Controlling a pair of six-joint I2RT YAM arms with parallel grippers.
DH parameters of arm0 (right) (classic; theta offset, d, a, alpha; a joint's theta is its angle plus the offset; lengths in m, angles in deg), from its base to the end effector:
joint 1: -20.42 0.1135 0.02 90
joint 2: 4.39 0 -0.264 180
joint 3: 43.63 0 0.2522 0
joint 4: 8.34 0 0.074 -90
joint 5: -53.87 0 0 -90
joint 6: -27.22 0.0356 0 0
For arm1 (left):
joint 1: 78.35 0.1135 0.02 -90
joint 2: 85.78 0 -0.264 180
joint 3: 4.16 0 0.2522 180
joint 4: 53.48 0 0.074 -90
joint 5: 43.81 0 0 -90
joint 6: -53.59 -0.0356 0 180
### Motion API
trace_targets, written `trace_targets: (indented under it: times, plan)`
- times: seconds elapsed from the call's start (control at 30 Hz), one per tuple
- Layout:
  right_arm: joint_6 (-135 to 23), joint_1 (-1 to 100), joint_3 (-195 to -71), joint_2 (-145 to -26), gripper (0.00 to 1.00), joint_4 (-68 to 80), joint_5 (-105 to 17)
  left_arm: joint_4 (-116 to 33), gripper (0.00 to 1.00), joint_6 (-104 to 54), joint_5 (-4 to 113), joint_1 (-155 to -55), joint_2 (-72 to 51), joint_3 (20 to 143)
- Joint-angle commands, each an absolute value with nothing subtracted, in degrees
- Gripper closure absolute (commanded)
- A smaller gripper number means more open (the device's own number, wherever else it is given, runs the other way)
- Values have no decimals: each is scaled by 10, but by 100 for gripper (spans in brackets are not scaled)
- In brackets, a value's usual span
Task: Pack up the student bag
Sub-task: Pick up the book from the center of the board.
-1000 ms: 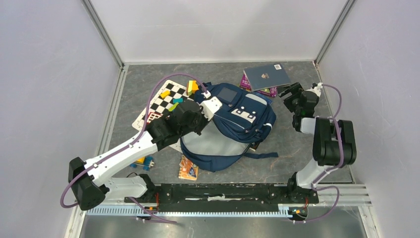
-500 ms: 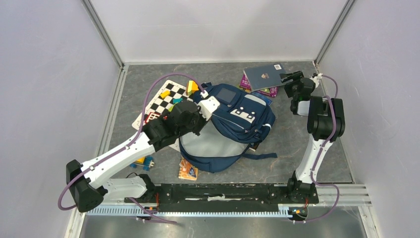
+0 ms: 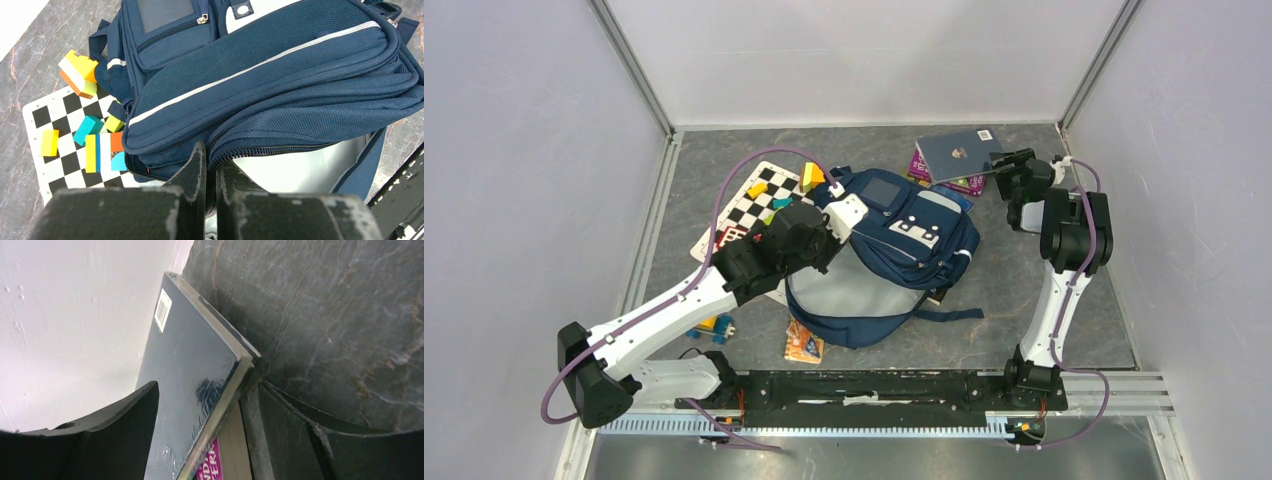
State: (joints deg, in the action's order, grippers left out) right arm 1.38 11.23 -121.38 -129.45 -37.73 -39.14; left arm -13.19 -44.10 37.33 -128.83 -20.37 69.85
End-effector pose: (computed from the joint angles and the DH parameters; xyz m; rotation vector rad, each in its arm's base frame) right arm 0.4414 -0.0695 0.1105 1.1317 1.5819 0.6984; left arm 0.1648 -0.1912 0.3339 0.9537 1.9037 -0.2794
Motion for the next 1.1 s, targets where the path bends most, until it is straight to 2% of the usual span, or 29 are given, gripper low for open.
trace_targets:
  times: [0.0,0.2,0.33,0.7,0.83,1.07]
  plan:
    - [44,109,-1238,-1337,24,-402,-390,-152,98,-414,349,-1282,-225,725]
    - [54,109,-1298,-1386,29,-421,-406,-155,98,-415,346,-1282,-222,724]
    - [54,103,-1337,-1412,35,-419,-421,-155,98,-416,342,-1282,-221,722]
    - [44,71,-1323,-1375,87,-513,-438,-160,98,-422,331,-1281,-216,717]
    - [38,60,-1292,-1329,100,-568,-439,-161,98,-423,329,-1282,-212,716]
    - [-12,50,-1226,-1200,100,-618,-457,-170,98,-427,313,-1282,-216,708]
